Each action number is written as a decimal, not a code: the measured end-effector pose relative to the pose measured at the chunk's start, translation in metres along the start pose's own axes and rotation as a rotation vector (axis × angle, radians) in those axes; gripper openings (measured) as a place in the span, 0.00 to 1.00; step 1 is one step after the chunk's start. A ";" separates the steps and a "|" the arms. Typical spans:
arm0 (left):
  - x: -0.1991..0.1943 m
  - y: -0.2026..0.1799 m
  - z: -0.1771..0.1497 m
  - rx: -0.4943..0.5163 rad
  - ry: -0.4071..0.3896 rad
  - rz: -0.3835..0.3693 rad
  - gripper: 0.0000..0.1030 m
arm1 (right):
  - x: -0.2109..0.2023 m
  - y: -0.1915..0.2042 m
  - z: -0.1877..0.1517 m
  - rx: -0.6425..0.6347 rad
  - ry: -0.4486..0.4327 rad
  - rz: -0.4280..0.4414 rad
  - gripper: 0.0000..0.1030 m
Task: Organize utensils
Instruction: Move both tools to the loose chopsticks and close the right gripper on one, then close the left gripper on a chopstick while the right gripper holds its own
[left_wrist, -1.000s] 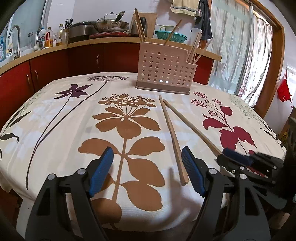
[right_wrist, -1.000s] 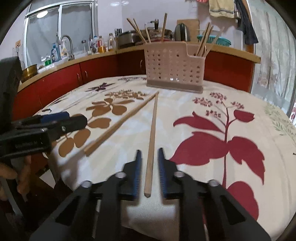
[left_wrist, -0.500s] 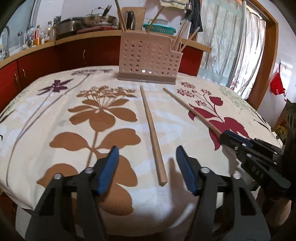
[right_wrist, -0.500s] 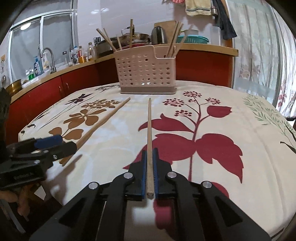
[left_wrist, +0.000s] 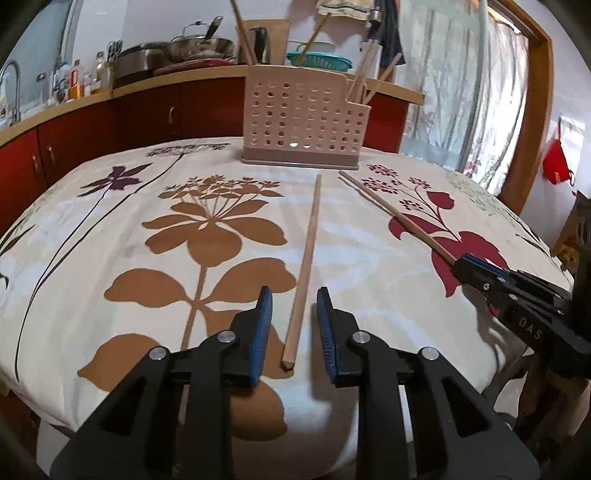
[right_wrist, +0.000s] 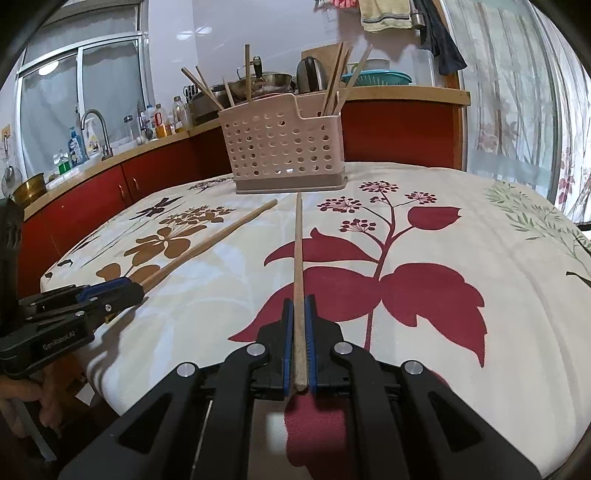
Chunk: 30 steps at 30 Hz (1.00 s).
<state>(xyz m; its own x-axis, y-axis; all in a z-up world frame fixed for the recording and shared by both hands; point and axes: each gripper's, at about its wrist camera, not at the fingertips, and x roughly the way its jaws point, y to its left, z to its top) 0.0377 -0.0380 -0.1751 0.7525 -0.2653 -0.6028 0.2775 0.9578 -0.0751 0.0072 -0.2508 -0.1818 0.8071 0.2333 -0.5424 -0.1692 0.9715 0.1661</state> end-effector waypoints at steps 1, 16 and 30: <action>0.000 0.000 -0.001 0.008 -0.007 -0.002 0.23 | 0.000 0.000 0.000 0.001 -0.002 0.003 0.07; 0.001 0.002 -0.008 0.054 -0.087 -0.009 0.09 | -0.002 -0.007 -0.004 0.017 -0.037 0.050 0.09; -0.009 0.009 0.003 0.034 -0.081 -0.021 0.06 | -0.023 0.005 0.010 -0.049 -0.107 0.030 0.07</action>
<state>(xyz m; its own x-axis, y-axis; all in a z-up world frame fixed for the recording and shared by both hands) 0.0352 -0.0269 -0.1681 0.7914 -0.2950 -0.5354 0.3134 0.9478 -0.0591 -0.0065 -0.2514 -0.1607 0.8565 0.2589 -0.4464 -0.2193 0.9657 0.1393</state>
